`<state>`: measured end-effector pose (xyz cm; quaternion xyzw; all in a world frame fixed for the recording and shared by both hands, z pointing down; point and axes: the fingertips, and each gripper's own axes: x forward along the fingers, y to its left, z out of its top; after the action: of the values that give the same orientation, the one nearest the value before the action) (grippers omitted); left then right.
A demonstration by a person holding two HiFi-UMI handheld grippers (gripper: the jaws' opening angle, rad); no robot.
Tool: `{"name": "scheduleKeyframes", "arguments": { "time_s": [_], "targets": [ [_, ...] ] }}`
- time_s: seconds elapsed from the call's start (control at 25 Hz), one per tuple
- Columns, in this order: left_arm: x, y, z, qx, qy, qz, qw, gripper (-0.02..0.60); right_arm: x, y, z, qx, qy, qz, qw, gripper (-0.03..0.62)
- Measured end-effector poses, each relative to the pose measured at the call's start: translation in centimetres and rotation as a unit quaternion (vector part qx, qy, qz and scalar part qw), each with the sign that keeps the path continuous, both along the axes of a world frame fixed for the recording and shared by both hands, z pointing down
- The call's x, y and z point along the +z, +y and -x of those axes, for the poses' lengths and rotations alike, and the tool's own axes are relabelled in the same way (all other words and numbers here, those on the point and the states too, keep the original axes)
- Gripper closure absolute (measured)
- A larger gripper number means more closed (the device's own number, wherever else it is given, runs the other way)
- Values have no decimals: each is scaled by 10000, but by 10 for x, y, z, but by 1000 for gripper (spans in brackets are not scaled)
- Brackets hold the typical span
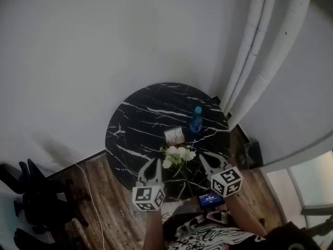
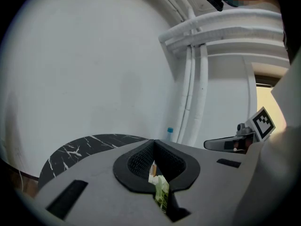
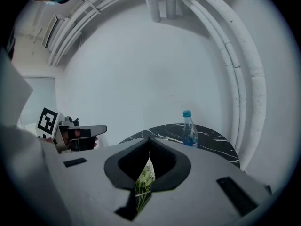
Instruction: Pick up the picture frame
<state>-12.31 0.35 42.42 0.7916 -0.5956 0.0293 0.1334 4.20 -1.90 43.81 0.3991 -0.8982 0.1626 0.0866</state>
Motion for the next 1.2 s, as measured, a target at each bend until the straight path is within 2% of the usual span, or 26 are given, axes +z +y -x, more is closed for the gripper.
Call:
{"name": "scheduleKeyframes", "arguments": {
  "time_s": [0.16,0.6,0.88,1.2],
  "targets": [
    [13,-27,14,132,18,118,9998,568,8,-22,13,115,118,69,9998,576],
    [18,-56,20,284,551,157,9980,568,20,-33,13,275,297,213,9990,576],
    [28,-61,23,162,420,309,9985,568,23,-42,12,258,304,202,9990,576],
    [47,-70,22,124,239,532,9982,568,43,-54,13,92,447,437,9980,576]
  ]
}}
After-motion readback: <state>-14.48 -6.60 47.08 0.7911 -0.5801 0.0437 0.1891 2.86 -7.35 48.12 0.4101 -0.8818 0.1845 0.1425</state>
